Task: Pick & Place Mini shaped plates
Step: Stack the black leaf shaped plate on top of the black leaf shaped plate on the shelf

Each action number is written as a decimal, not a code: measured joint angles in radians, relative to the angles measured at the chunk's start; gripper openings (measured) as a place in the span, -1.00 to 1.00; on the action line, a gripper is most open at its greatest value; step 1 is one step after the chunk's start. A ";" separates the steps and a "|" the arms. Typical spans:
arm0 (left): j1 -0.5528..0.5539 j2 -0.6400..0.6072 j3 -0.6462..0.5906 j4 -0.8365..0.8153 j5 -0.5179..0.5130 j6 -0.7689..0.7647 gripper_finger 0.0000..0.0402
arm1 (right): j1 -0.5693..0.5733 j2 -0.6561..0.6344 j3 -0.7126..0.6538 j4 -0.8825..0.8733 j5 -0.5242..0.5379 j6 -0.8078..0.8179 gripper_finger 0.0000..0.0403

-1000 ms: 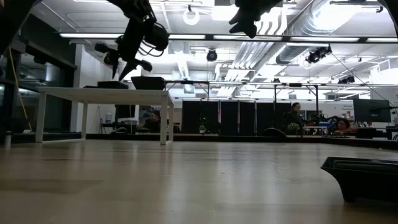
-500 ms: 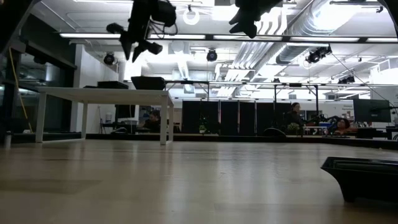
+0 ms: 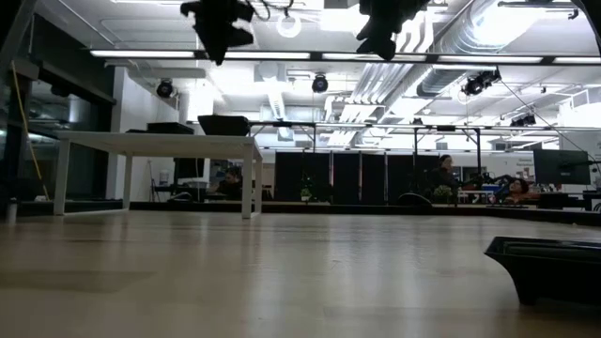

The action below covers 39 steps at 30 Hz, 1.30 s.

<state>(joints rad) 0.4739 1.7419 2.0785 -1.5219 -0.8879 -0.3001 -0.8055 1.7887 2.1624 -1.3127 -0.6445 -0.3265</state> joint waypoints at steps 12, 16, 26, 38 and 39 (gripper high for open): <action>-0.178 -0.094 0.000 -0.004 0.202 0.302 -0.54 | 0.008 -0.095 0.000 -0.079 0.006 -0.006 -0.16; -0.244 -0.101 0.000 -0.030 0.286 0.345 -0.54 | 0.034 -0.126 -0.023 -0.092 0.005 0.000 -0.16; -0.429 -0.197 -0.198 0.063 0.443 0.404 -0.54 | 0.119 -0.449 -0.582 0.218 0.017 0.189 -0.16; -0.662 -0.531 -0.667 0.645 0.614 0.414 -0.54 | 0.270 -0.888 -1.041 0.417 0.206 0.583 -0.16; -0.676 -0.552 -0.695 0.671 0.613 0.405 -0.54 | 0.288 -0.913 -1.065 0.416 0.224 0.617 -0.16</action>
<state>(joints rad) -0.2024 1.1899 1.3831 -0.8509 -0.2753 0.1046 -0.5176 0.8754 1.0976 -0.8962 -0.4201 0.2903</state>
